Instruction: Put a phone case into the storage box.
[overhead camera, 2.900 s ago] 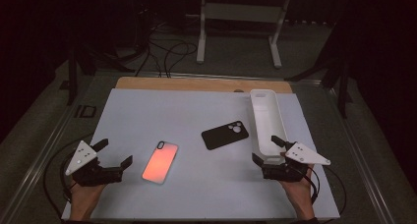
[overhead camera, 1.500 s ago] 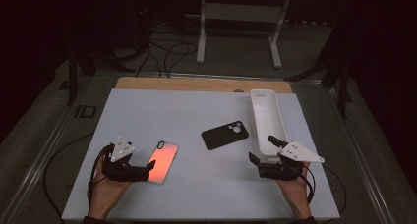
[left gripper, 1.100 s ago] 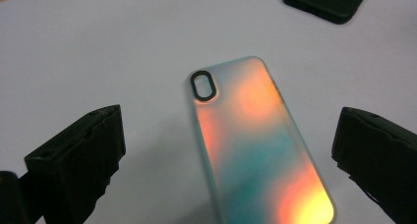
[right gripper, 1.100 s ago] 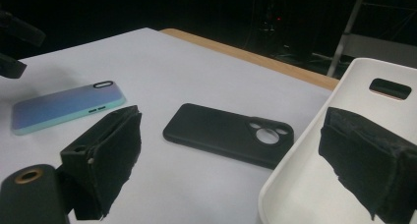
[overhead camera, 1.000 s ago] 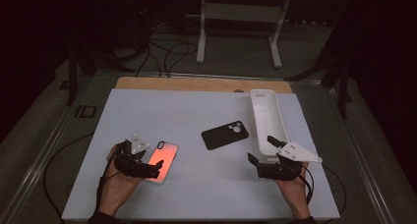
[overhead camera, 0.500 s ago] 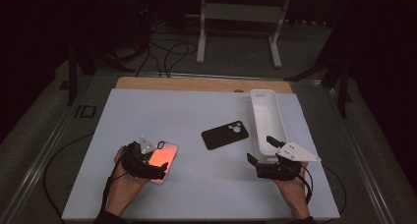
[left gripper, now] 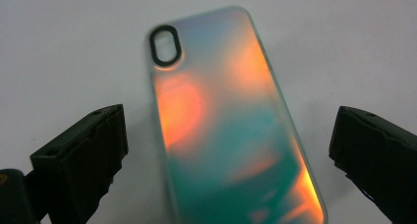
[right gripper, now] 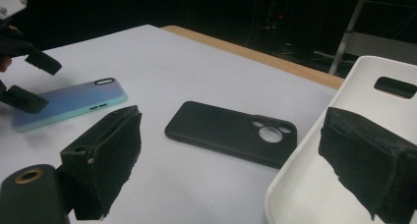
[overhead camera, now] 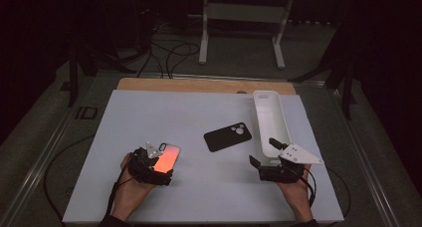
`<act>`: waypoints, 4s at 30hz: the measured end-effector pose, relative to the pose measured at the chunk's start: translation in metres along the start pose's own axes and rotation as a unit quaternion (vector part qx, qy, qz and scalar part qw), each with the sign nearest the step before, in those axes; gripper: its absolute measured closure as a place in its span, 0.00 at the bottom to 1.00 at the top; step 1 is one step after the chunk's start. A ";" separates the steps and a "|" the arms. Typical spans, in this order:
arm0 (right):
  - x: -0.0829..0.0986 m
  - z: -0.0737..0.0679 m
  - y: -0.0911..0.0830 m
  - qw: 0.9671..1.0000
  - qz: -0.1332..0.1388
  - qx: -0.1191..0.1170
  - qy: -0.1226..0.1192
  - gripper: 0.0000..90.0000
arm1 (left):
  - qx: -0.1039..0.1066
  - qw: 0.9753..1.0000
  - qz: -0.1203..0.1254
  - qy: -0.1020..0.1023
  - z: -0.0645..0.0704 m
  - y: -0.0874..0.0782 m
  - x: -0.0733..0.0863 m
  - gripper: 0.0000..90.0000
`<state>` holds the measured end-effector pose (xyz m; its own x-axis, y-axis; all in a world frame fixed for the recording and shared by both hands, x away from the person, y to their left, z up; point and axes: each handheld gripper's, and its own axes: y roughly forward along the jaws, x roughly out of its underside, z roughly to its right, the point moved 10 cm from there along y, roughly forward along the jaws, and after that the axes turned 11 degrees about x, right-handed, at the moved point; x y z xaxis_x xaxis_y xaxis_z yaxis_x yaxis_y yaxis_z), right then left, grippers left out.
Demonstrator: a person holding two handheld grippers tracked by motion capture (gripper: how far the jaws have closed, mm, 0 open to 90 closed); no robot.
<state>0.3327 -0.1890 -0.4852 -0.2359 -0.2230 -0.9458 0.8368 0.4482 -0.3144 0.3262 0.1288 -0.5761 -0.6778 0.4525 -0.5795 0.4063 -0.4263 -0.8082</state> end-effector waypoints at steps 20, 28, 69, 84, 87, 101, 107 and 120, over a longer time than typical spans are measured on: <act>0.000 0.000 0.000 1.000 0.001 0.001 -0.001 0.10 | 0.006 0.998 -0.039 -0.047 -0.005 0.017 0.020 0.03; 0.000 0.000 0.000 1.000 0.001 0.001 -0.001 0.10 | 0.018 0.998 -0.042 -0.037 -0.006 0.011 0.022 0.15; 0.000 -0.012 0.007 1.000 -0.008 -0.016 -0.003 0.10 | 0.025 0.998 0.053 -0.013 -0.003 -0.023 -0.011 0.19; -0.023 -0.023 0.015 0.999 -0.012 -0.051 0.009 0.10 | 0.020 0.990 0.132 0.045 0.010 -0.046 -0.047 0.19; -0.028 -0.026 0.018 0.998 -0.012 -0.060 0.013 0.10 | 0.020 0.989 0.140 0.051 0.013 -0.049 -0.051 0.19; -0.055 -0.050 0.041 0.991 -0.026 -0.121 0.056 0.10 | 0.036 0.976 0.181 0.115 0.039 -0.052 -0.082 0.19; -0.063 -0.066 0.046 0.988 -0.029 -0.142 0.049 0.10 | 0.041 0.972 0.187 0.138 0.051 -0.052 -0.091 0.19; -0.071 -0.098 0.061 0.979 -0.055 -0.189 0.062 0.10 | 0.055 0.964 0.202 0.166 0.070 -0.051 -0.100 0.19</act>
<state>0.3523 -0.0612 -0.4449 -0.3916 -0.1924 -0.8998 0.5665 0.7202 -0.4005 0.3298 0.0502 -0.4698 -0.2375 0.4510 -0.8604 0.5166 -0.6915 -0.5050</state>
